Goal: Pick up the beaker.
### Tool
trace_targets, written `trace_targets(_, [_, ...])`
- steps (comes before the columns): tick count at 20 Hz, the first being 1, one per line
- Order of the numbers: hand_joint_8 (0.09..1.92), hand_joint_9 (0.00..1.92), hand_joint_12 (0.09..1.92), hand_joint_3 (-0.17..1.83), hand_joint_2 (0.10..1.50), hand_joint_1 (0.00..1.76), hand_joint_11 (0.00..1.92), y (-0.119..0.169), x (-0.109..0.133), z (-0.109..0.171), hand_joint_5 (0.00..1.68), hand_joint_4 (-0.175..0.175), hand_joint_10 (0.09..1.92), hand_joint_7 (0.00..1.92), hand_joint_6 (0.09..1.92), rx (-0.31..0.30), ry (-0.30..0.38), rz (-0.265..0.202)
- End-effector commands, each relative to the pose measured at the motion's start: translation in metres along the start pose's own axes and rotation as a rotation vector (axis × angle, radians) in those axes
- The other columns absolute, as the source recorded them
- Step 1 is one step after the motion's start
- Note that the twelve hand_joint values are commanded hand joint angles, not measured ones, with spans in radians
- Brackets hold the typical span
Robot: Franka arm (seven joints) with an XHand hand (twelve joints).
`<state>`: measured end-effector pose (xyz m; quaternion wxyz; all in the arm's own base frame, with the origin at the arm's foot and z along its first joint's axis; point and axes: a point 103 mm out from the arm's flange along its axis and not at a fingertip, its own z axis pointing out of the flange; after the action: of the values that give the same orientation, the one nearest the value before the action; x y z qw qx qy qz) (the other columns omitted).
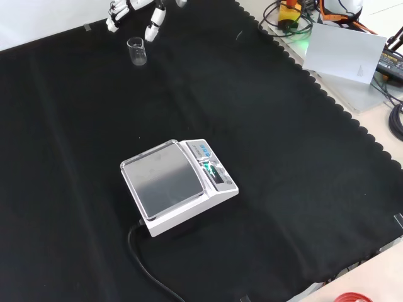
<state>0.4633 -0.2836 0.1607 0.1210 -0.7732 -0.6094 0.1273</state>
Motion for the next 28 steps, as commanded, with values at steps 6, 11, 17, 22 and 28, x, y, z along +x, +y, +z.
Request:
trace_targets(6, [0.47, 0.13, 1.44, -0.17, 0.95, 0.74, 0.0, 0.009, -0.01, 0.032, 0.2, 0.009, 0.81, 0.04, 0.09, 0.059, 0.066, -0.016])
trace_targets(11, [0.49, 0.14, 1.45, -0.17, 0.95, 0.74, 0.0, 0.011, -0.015, 0.048, 0.23, 0.012, 0.81, 0.05, 0.09, 0.092, 0.075, -0.01])
trace_targets(17, [0.5, 0.14, 1.45, -0.17, 0.95, 0.74, 0.0, 0.015, -0.017, 0.064, 0.24, 0.012, 0.81, 0.04, 0.09, 0.118, 0.079, -0.009])
trace_targets(22, [0.53, 0.19, 1.44, -0.17, 0.98, 0.77, 0.04, 0.019, -0.017, 0.065, 0.28, 0.006, 0.81, 0.07, 0.09, 0.097, 0.081, -0.008])
trace_targets(28, [0.63, 0.46, 1.37, -0.17, 1.1, 0.86, 0.25, 0.022, -0.011, 0.057, 0.45, -0.023, 0.77, 0.25, 0.09, 0.06, 0.069, -0.012])
